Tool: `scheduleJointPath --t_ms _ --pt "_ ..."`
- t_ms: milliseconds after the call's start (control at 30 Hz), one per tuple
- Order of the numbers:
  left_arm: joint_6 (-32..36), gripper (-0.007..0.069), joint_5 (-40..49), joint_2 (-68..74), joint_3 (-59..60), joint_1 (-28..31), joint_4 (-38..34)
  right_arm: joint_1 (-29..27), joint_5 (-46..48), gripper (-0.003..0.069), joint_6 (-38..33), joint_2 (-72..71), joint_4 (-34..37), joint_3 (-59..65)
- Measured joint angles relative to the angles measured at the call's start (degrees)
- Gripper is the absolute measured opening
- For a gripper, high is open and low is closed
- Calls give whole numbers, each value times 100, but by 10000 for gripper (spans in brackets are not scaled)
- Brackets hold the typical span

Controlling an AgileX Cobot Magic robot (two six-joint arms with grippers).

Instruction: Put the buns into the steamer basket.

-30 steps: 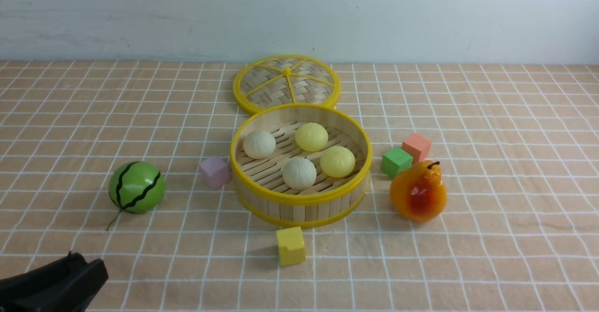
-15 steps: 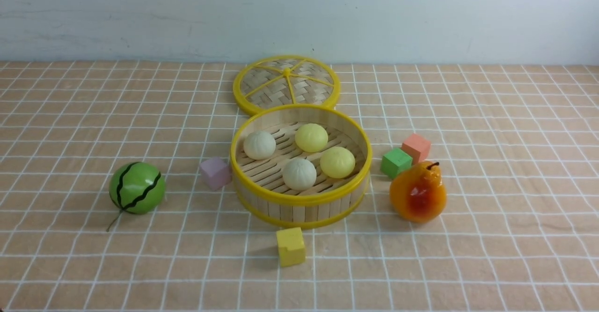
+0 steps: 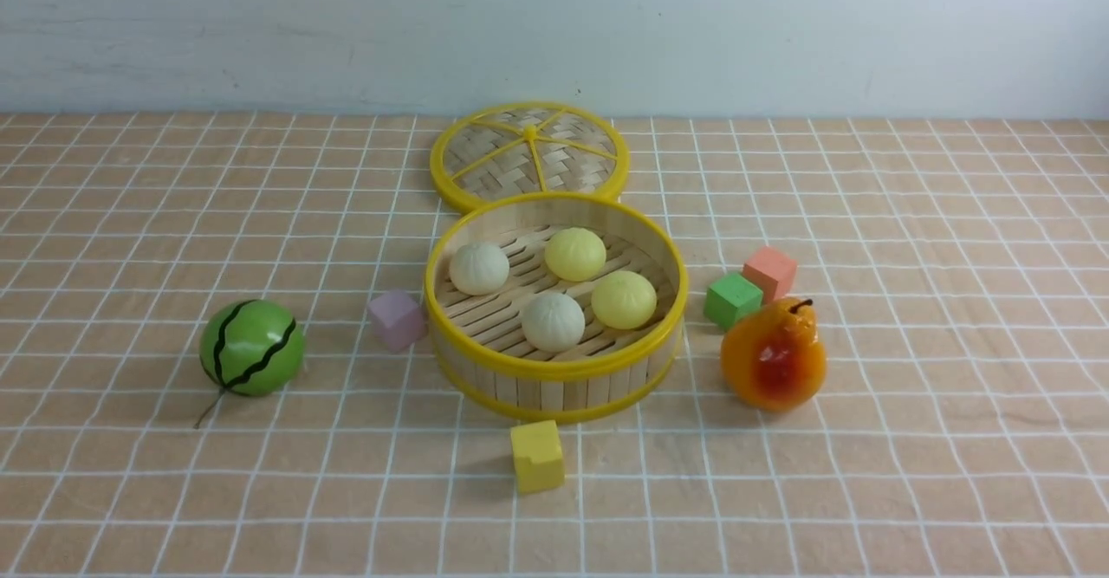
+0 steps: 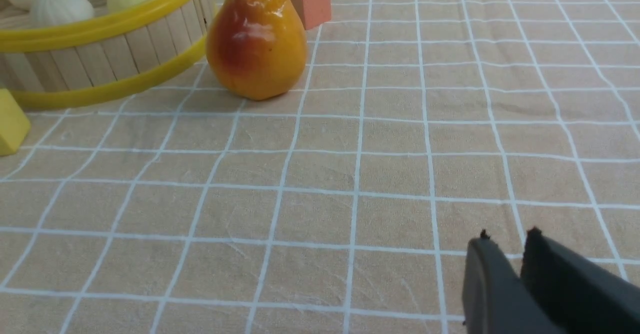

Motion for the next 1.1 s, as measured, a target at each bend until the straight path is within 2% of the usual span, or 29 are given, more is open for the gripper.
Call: scheduleJointPath --t_ms 1100 --pt "0 -13 0 0 0 19 0 0 0 149 0 0 0 0"
